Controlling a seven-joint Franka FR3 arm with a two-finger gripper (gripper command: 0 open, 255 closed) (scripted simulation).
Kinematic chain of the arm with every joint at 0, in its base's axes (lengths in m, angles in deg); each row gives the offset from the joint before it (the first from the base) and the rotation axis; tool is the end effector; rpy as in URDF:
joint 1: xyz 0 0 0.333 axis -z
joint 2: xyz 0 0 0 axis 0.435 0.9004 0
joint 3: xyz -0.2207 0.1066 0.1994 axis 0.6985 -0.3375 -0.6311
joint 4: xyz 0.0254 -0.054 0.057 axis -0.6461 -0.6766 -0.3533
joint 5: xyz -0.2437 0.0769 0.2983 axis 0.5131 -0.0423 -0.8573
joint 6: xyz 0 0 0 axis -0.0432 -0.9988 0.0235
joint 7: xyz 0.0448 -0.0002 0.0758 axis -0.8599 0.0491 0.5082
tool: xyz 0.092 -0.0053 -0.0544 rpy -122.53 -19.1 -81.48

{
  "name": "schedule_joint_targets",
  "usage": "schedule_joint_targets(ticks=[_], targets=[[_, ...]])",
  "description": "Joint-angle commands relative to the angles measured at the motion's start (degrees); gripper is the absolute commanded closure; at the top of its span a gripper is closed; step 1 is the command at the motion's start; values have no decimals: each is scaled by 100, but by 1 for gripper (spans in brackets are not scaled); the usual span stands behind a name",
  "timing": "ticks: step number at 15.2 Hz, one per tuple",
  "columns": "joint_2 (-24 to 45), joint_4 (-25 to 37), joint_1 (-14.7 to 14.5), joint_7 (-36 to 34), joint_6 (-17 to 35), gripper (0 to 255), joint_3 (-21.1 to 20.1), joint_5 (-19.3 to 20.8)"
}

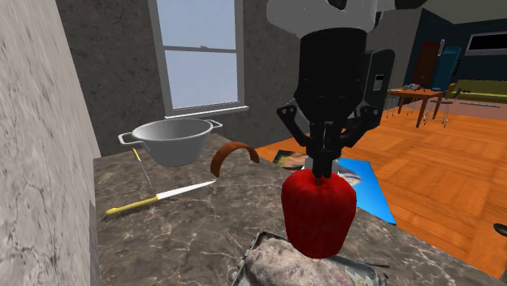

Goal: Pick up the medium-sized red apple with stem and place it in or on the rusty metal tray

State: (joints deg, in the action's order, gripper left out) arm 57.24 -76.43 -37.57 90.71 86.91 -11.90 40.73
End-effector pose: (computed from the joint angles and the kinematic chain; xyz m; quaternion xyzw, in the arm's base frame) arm 0.6107 -0.0248 0.5157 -0.9864 -0.1423 -0.0814 0.0108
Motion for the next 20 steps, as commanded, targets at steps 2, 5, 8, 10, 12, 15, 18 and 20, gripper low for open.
schedule_joint_targets(ticks=[2, 5, 8, 10, 12, 15, 18, 20], targets=[[30, -185, -1, 20, 218, 255, -3, -18], [70, -368, 0, 43, 438, 255, -7, -40], [121, -537, 1, 69, 656, 255, -12, -67], [163, -650, 2, 89, 808, 255, -15, -89], [163, -650, 2, 89, 808, 255, -15, -88], [163, -650, 3, 89, 808, 255, -15, -89], [163, -650, 3, 89, 808, 255, -15, -89], [163, -649, 3, 89, 808, 0, -15, -89]])
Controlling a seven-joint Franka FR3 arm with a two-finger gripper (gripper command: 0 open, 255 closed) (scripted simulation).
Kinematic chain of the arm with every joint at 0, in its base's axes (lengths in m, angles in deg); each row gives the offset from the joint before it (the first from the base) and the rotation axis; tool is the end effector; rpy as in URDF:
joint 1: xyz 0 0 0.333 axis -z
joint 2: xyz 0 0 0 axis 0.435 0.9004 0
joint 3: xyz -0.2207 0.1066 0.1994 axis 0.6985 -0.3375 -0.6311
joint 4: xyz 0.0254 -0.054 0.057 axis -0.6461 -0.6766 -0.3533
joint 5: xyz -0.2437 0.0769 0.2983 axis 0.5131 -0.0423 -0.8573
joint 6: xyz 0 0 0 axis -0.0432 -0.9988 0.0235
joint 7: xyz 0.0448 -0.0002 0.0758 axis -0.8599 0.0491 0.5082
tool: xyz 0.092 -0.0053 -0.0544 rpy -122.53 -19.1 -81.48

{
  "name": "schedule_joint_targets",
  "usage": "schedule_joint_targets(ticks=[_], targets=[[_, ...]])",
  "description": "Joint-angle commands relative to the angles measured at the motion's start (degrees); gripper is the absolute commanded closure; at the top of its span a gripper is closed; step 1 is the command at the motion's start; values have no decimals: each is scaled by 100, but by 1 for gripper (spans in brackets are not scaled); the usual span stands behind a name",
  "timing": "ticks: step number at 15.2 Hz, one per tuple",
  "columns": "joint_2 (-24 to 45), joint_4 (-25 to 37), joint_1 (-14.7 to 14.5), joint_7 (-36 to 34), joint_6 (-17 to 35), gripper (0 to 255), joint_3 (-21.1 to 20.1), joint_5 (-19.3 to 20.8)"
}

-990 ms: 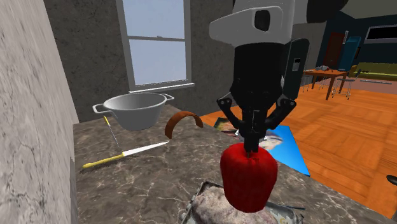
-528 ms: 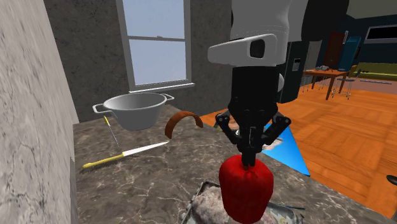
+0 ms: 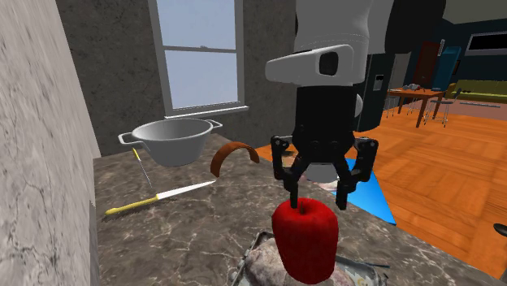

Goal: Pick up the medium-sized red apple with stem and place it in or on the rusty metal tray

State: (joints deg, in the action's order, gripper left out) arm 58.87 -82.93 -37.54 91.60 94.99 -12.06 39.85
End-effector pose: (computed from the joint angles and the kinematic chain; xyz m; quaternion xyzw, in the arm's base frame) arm 0.6109 -0.0248 0.4577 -0.9864 -0.1423 -0.0818 0.0107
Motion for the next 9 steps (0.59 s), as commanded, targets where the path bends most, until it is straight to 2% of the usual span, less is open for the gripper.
schedule_joint_targets(ticks=[1, 4, 8, 9], targets=[[0, 0, 0, 0, 0, 0, 0, 0], [0, 0, 0, 0, 0, 0, 0, 0], [-291, 361, -5, -75, -638, 0, 22, 115], [-291, 361, -5, -75, -638, 0, 22, 115]])
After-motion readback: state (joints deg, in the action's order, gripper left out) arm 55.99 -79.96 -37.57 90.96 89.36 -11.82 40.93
